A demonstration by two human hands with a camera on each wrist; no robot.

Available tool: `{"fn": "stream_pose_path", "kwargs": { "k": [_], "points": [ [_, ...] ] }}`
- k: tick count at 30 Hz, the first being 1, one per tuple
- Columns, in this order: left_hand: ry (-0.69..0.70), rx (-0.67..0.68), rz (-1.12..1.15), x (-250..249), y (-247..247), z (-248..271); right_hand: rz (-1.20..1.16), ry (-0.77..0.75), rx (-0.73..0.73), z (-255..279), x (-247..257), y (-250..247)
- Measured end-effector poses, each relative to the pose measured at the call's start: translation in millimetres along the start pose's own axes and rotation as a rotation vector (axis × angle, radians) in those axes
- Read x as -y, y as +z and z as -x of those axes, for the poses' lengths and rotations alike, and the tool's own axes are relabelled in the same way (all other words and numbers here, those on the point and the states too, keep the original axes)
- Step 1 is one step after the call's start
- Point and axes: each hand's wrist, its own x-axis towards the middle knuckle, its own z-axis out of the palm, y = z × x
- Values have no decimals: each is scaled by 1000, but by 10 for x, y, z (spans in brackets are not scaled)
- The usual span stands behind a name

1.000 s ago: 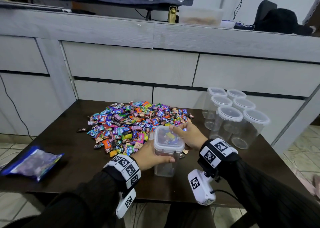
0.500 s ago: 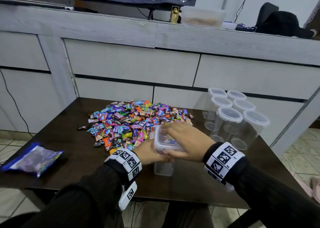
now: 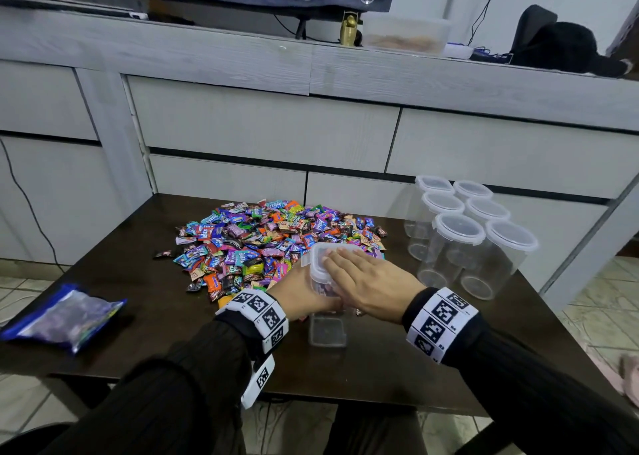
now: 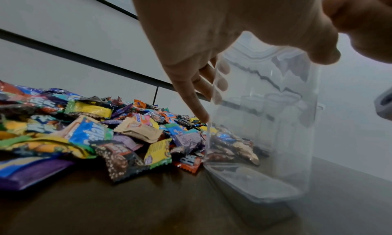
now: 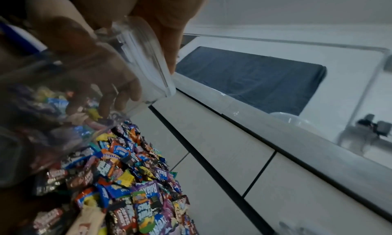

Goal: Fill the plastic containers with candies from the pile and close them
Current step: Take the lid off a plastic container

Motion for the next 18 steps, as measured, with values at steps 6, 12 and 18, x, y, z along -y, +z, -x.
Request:
{"fn": "stream_pose_path", "kwargs": {
  "k": [6,12,18],
  "points": [
    [57,-44,-80,-68,-4,7,49,-94,63,-25,-102,-40],
    [109,-39,-113,-99,-21,-20,23,-92,90,-31,-121,-41],
    [189,-44,-139,-136,-15,-25,-123,-65,61,-49,-93,-31]
  ]
}}
